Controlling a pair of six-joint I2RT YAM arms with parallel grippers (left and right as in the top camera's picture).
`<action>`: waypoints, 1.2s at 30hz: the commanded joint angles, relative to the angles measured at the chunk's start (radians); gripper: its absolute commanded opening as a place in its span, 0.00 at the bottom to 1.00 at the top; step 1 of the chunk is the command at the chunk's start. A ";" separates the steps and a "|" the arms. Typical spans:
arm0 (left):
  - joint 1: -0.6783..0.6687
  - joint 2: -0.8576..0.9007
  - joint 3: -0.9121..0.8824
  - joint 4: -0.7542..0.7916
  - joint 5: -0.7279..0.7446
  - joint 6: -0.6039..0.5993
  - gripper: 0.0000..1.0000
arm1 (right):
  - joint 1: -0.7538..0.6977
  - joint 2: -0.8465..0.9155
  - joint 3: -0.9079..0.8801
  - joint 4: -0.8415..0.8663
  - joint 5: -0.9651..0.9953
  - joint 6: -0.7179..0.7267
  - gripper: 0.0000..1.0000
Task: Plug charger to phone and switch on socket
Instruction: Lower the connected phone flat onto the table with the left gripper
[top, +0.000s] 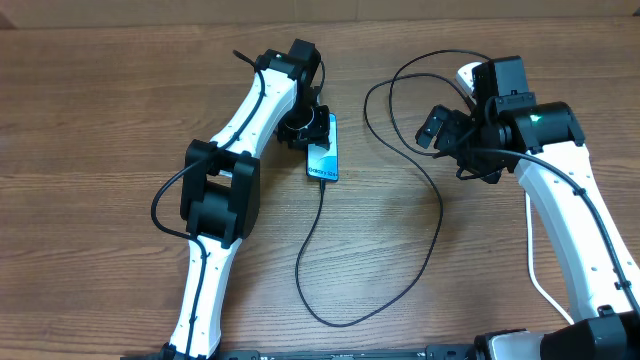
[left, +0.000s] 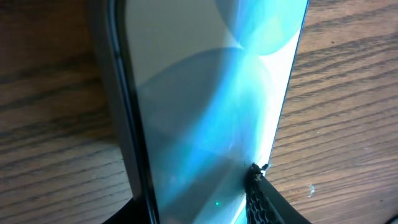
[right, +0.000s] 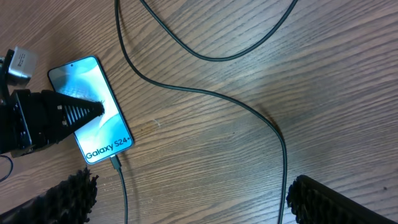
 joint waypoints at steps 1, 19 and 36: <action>-0.006 0.009 0.000 -0.011 -0.127 -0.002 0.34 | -0.004 0.005 0.024 0.001 0.006 0.003 1.00; -0.006 0.009 0.000 -0.030 -0.187 0.005 0.46 | -0.004 0.011 0.024 -0.018 0.006 0.003 1.00; -0.005 0.009 0.006 -0.046 -0.235 0.005 0.57 | -0.004 0.011 0.024 -0.025 0.006 0.003 1.00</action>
